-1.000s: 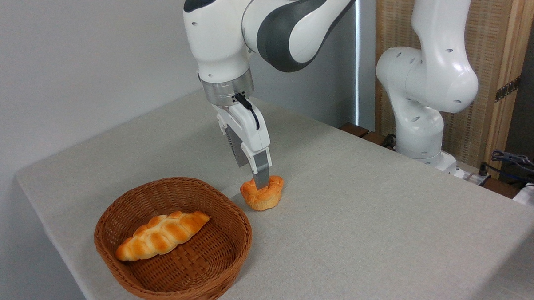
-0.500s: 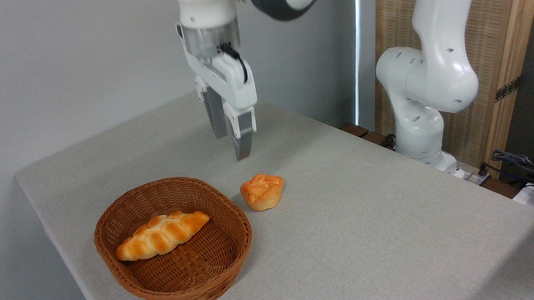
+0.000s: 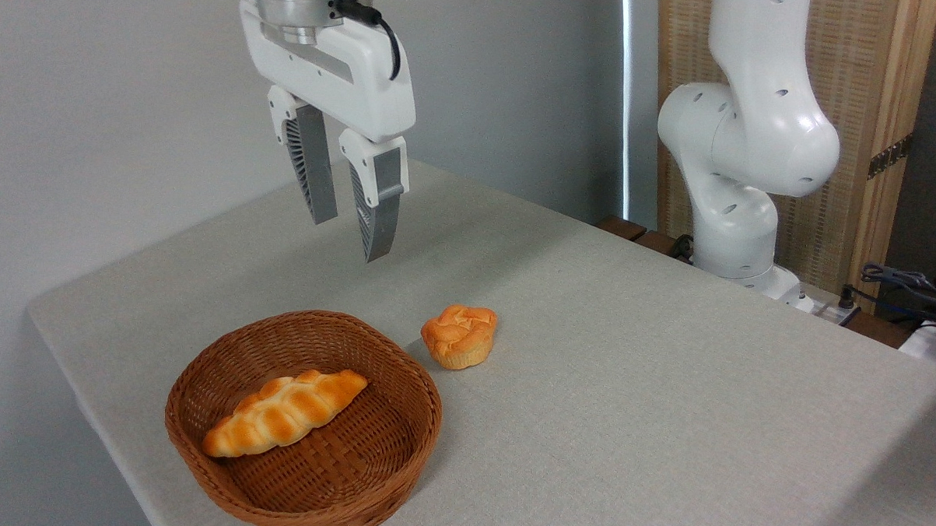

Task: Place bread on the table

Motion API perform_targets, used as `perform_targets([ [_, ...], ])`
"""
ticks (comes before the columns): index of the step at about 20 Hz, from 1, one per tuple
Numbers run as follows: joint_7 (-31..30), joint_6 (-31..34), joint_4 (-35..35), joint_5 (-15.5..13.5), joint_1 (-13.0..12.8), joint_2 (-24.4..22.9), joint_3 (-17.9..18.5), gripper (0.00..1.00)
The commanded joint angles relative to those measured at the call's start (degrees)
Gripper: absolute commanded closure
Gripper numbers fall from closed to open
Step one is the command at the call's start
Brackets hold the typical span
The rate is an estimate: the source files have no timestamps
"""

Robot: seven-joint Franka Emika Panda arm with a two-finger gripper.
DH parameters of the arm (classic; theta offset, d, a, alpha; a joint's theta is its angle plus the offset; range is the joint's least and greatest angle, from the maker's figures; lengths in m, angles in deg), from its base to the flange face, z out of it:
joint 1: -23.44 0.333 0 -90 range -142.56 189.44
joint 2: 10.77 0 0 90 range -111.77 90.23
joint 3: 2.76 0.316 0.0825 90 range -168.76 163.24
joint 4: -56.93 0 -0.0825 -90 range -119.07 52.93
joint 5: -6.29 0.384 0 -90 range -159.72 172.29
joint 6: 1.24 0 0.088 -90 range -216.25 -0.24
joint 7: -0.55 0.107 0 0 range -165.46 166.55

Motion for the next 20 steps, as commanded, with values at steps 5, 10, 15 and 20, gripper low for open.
perform_targets([
  [5,-2.7,6.6,7.3,3.6,0.0,3.3,-0.6,0.0],
  [10,-2.7,7.6,8.3,3.9,0.0,4.0,-0.5,0.0],
  [15,-2.3,7.4,8.2,5.6,0.2,4.4,-0.3,0.0],
  [20,-2.0,7.5,8.2,5.7,0.3,4.6,0.0,0.0],
])
